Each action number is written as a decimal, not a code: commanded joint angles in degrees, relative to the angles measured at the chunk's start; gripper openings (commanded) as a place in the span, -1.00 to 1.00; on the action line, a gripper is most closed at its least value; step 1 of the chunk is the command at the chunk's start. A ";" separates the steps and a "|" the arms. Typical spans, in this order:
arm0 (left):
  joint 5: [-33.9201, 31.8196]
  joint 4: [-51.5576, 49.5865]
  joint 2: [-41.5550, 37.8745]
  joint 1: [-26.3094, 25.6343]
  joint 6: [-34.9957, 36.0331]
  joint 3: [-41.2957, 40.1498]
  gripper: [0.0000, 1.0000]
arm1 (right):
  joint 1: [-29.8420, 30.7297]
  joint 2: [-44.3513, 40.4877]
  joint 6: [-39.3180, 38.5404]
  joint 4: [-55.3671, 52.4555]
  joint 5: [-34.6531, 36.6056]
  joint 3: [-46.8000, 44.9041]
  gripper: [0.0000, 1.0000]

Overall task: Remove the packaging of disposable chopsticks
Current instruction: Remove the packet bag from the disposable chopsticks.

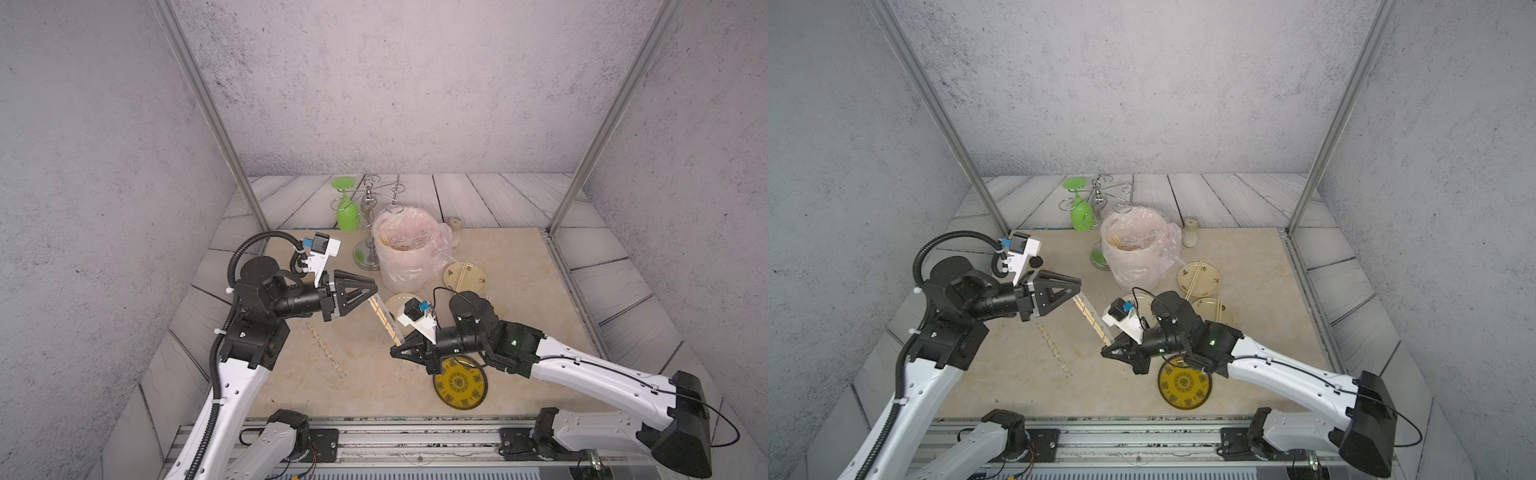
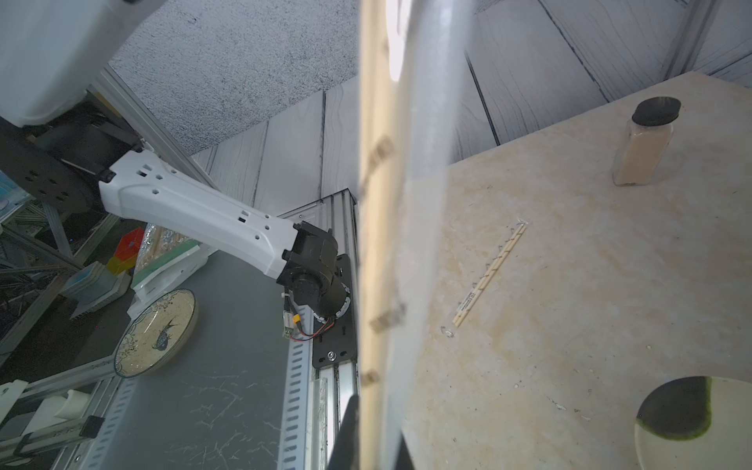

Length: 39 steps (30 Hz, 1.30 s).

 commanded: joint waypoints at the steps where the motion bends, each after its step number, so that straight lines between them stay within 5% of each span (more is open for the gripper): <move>1: -1.05 5.55 -0.30 -0.28 -2.70 -1.21 -0.82 | -0.16 -0.33 0.76 0.96 0.04 -0.48 -1.00; 2: -0.87 6.23 -0.02 -0.26 -3.35 -1.56 -0.97 | -0.21 -0.36 0.96 1.21 0.32 -0.53 -1.00; 4: -0.87 6.14 0.21 -0.37 -3.60 -1.81 -0.98 | -0.17 -0.46 1.29 1.70 0.59 -0.67 -1.00; 6: -0.69 5.63 0.36 -0.59 -3.45 -2.03 -0.46 | -0.16 -0.53 1.51 1.89 0.81 -0.58 -1.00; 9: -0.65 4.27 -0.05 -1.05 -2.33 -2.06 -0.34 | -0.16 -0.46 1.42 1.89 0.92 -0.25 -1.00; 12: -0.42 3.81 -0.24 -1.47 -1.65 -2.11 -0.54 | -0.17 -0.46 1.07 1.72 1.00 -0.05 -1.00; 14: -0.66 3.78 -0.27 -1.51 -1.20 -2.17 -1.00 | -0.15 -0.46 1.01 1.61 1.44 0.03 -1.00; 19: -3.34 3.02 -0.77 -1.52 -1.04 -1.41 -1.00 | -0.16 -0.81 1.88 1.69 1.84 -0.24 -0.99; 22: -8.26 -1.74 -1.54 -1.51 2.03 0.28 -1.00 | -0.21 -0.95 3.53 3.11 1.66 -0.64 -0.19; 24: -9.27 -2.88 -1.99 -1.55 3.18 0.70 -1.00 | -0.16 0.25 5.00 5.47 -1.30 -0.85 -0.09; 32: -10.18 -3.29 -1.59 -1.60 4.46 2.22 -1.00 | -0.21 5.93 9.23 10.05 -7.66 -0.02 -0.46; 36: -13.56 -6.95 -1.89 -1.56 8.07 3.37 -1.00 | -0.16 5.95 9.54 10.67 -6.88 -0.22 -1.00; 39: -19.38 -10.04 -3.21 -1.69 13.72 3.11 -1.00 | -0.16 5.61 11.46 11.16 -5.74 -0.05 -1.00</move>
